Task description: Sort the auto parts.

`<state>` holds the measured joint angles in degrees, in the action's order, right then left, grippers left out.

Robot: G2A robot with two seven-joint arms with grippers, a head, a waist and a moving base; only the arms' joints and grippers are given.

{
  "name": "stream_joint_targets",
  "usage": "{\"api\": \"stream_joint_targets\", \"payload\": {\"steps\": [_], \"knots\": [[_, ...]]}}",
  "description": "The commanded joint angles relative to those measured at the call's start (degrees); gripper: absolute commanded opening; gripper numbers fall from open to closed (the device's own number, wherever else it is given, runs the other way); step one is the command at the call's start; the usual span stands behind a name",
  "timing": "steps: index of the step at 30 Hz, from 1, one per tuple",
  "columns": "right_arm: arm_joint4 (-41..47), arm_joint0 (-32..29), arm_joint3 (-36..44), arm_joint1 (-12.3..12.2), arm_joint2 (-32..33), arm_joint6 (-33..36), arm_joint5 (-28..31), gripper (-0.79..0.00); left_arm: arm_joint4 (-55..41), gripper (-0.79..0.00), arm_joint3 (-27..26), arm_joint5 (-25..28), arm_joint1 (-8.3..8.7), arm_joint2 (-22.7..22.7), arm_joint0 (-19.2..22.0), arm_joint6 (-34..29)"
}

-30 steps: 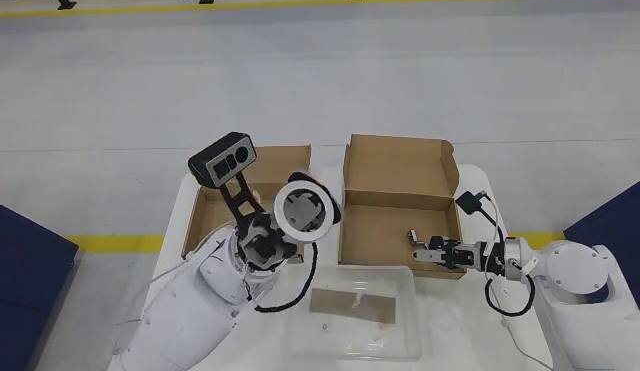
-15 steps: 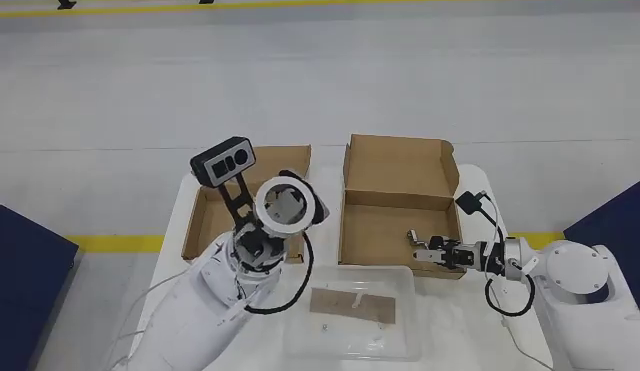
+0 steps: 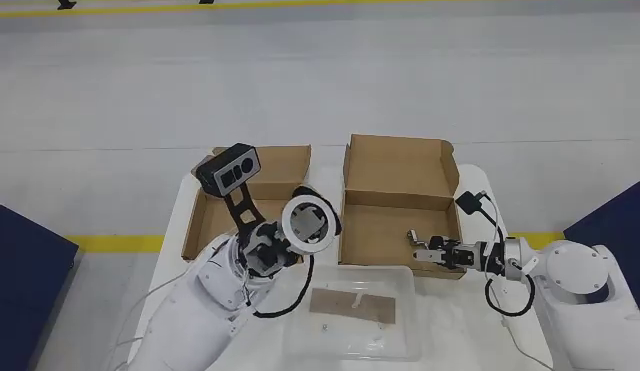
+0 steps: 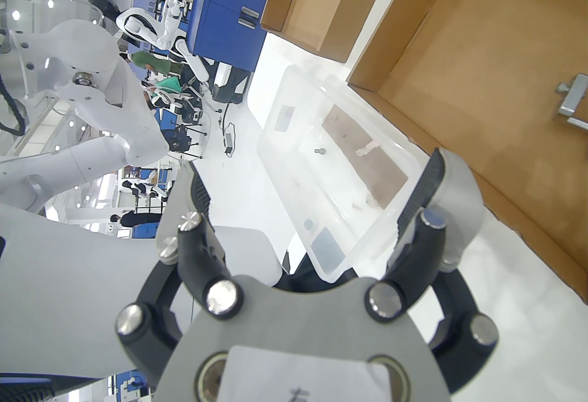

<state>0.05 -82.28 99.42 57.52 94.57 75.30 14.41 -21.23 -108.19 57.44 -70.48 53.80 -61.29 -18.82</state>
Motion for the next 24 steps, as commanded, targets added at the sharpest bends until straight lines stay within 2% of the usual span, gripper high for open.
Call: {"api": "stream_joint_targets", "payload": {"steps": [1,12,15,24], "knots": [[0.00,0.00,0.00,0.00,0.00,0.00,0.00,0.000,-1.64,-0.785,-0.35,0.57,-0.21,-0.22,-0.05,0.42],[0.00,0.00,0.00,0.00,0.00,0.00,0.00,0.000,-8.80,-0.785,-2.54,0.57,-1.60,0.08,-0.43,-1.46],[0.00,0.00,0.00,0.00,0.00,0.00,0.00,0.000,-4.83,-0.785,-0.45,0.57,-1.67,1.28,-0.44,-3.89],[0.00,0.00,0.00,0.00,0.00,0.00,0.00,0.000,-0.07,-0.785,0.28,-0.81,-2.19,1.93,-1.47,-3.63]]}}
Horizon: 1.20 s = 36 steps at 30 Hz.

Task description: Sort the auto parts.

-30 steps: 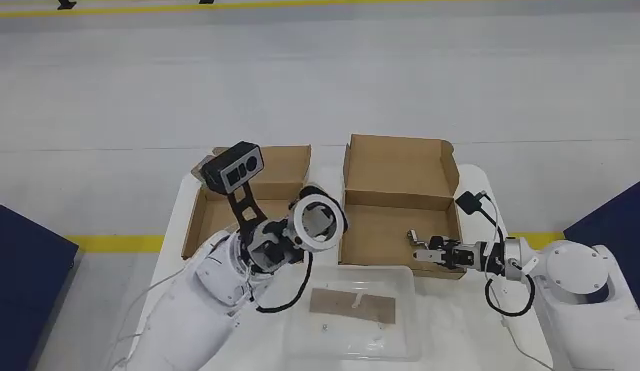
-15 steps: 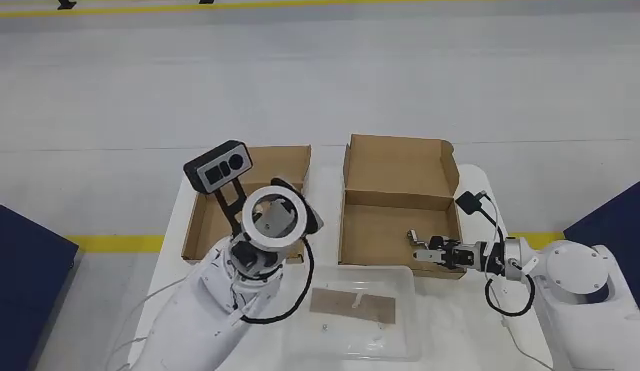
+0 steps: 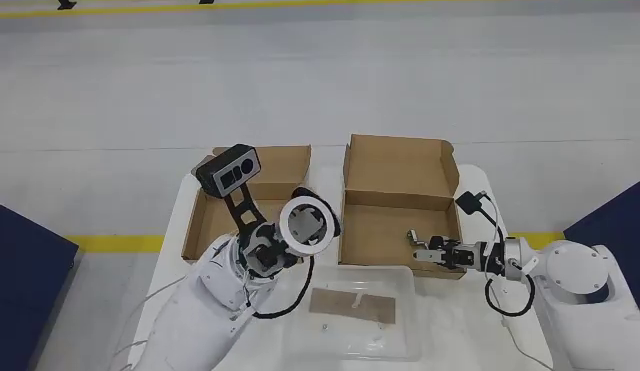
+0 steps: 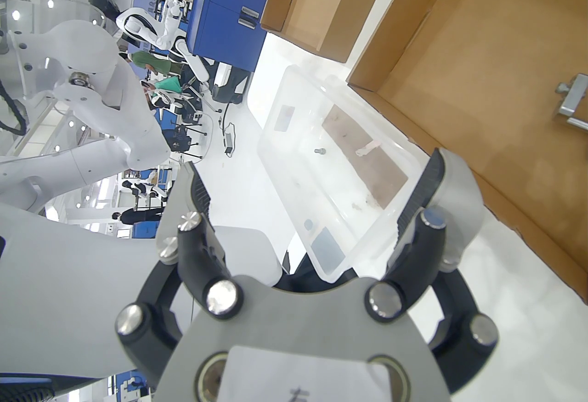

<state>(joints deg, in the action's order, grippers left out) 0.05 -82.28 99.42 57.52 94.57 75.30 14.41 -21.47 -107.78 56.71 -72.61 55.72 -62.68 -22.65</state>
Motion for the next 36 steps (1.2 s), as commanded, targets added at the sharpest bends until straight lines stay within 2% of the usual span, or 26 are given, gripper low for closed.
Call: {"api": "stream_joint_targets", "payload": {"steps": [1,11,25,36], "knots": [[0.00,0.00,0.00,0.00,0.00,0.00,0.00,0.000,0.04,-0.785,-0.32,0.00,-0.15,-0.08,-0.16,0.48],[0.00,0.00,0.00,0.00,0.00,0.00,0.00,0.000,-5.05,-0.785,-1.35,1.29,-0.93,-0.95,-0.27,2.41],[0.00,0.00,0.00,0.00,0.00,0.00,0.00,0.000,-5.57,-0.785,-1.53,1.01,-1.21,-0.62,-0.52,1.60],[0.00,0.00,0.00,0.00,0.00,0.00,0.00,0.000,2.39,-0.785,-1.51,-3.63,-0.75,3.35,-3.70,-0.91]]}}
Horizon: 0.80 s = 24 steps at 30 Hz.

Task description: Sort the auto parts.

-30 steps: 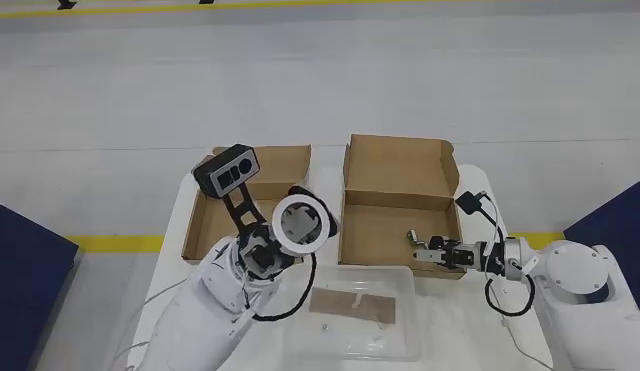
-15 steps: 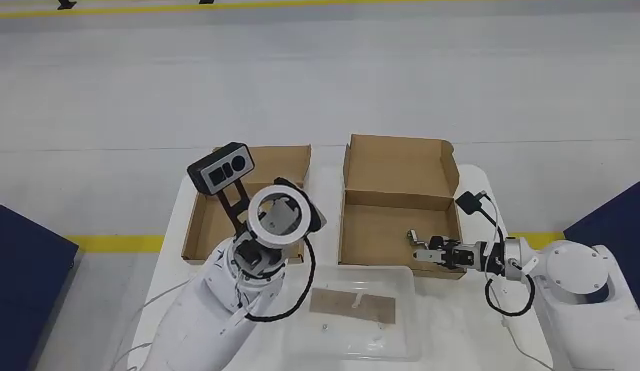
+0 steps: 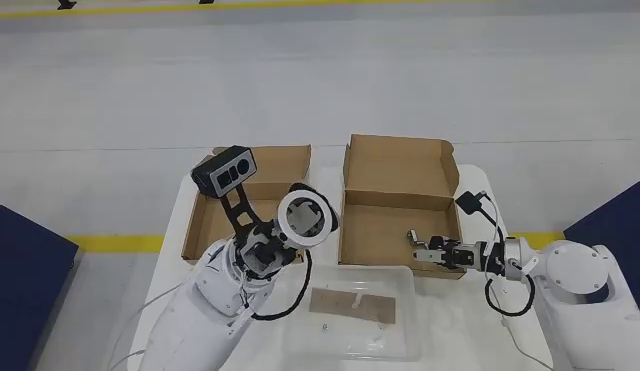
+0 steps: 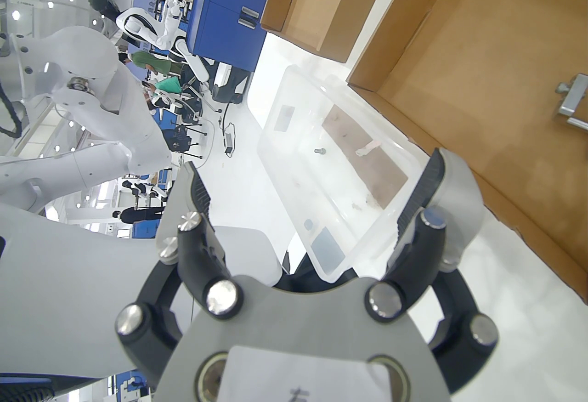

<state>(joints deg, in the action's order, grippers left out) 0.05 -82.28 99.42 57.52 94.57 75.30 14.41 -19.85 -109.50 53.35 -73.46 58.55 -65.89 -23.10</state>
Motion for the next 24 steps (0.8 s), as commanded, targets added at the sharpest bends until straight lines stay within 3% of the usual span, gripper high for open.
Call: {"api": "stream_joint_targets", "payload": {"steps": [1,16,20,24], "knots": [[0.00,0.00,0.00,0.00,0.00,0.00,0.00,0.000,1.78,-0.785,0.49,-0.74,0.23,1.10,-0.84,-1.13],[0.00,0.00,0.00,0.00,0.00,0.00,0.00,0.000,19.83,-0.785,1.64,-9.97,3.32,14.86,-11.51,-9.91],[0.00,0.00,0.00,0.00,0.00,0.00,0.00,0.000,21.96,-0.785,1.13,-10.92,3.69,17.86,-14.81,-6.73],[0.00,0.00,0.00,0.00,0.00,0.00,0.00,0.000,22.04,-0.785,1.06,-10.73,3.70,18.07,-15.00,-6.34]]}}
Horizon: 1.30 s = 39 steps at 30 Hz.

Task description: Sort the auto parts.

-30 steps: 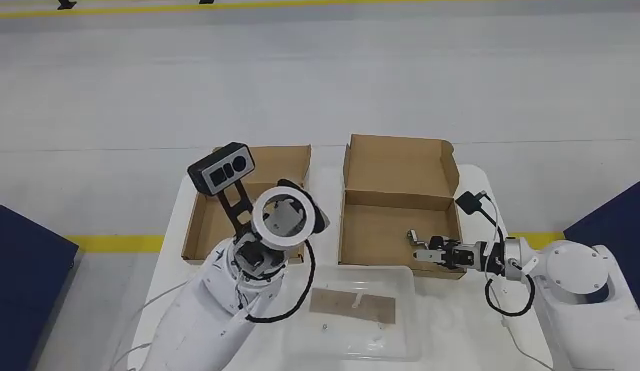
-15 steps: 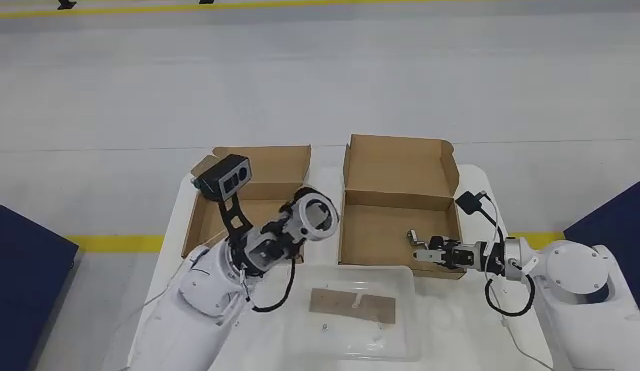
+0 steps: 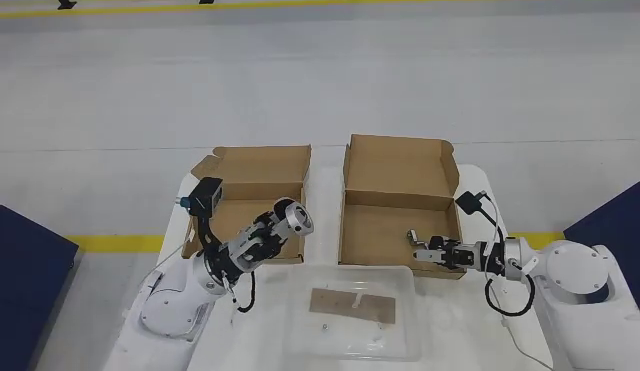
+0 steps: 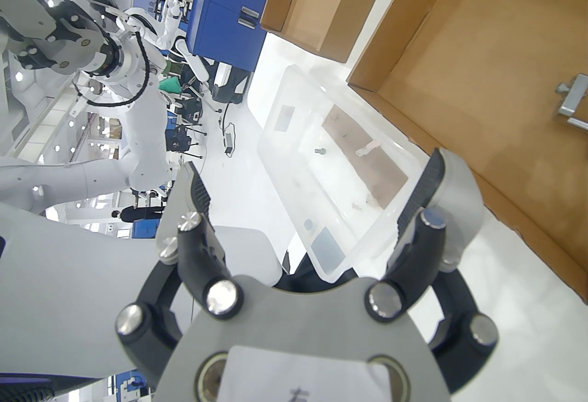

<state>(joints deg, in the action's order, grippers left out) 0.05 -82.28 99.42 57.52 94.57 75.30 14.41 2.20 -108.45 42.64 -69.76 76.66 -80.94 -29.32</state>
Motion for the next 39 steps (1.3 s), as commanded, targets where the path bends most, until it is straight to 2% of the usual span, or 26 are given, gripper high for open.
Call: {"api": "stream_joint_targets", "payload": {"steps": [1,4,7,17,20,28,30,33,36,39], "knots": [[0.00,0.00,0.00,0.00,0.00,0.00,0.00,0.000,0.00,-0.785,0.01,-0.01,0.00,-0.05,0.06,-0.13],[0.00,0.00,0.00,0.00,0.00,0.00,0.00,0.000,0.11,-0.785,-0.17,-0.60,-0.01,-0.06,-0.02,0.18],[0.00,0.00,0.00,0.00,0.00,0.00,0.00,0.000,3.55,-0.785,-0.82,-4.70,0.20,0.67,-0.02,-0.42],[0.00,0.00,0.00,0.00,0.00,0.00,0.00,0.000,17.38,-0.785,-0.76,-24.93,1.40,5.15,0.17,-6.11],[0.00,0.00,0.00,0.00,0.00,0.00,0.00,0.000,21.20,-0.785,-1.64,-31.10,1.55,6.32,-0.46,-4.79],[0.00,0.00,0.00,0.00,0.00,0.00,0.00,0.000,21.20,-0.785,-1.64,-31.10,1.55,6.32,-0.46,-4.79],[0.00,0.00,0.00,0.00,0.00,0.00,0.00,0.000,22.77,-0.785,-1.60,-32.70,1.56,5.62,-0.08,-4.93],[0.00,0.00,0.00,0.00,0.00,0.00,0.00,0.000,27.40,-0.785,-0.50,-40.69,1.63,4.05,2.77,-9.12],[0.00,0.00,0.00,0.00,0.00,0.00,0.00,0.000,27.93,-0.785,1.92,-53.24,1.33,1.85,7.30,-15.04],[0.00,0.00,0.00,0.00,0.00,0.00,0.00,0.000,30.16,-0.785,4.85,-61.15,0.91,-1.07,11.73,-16.80]]}}
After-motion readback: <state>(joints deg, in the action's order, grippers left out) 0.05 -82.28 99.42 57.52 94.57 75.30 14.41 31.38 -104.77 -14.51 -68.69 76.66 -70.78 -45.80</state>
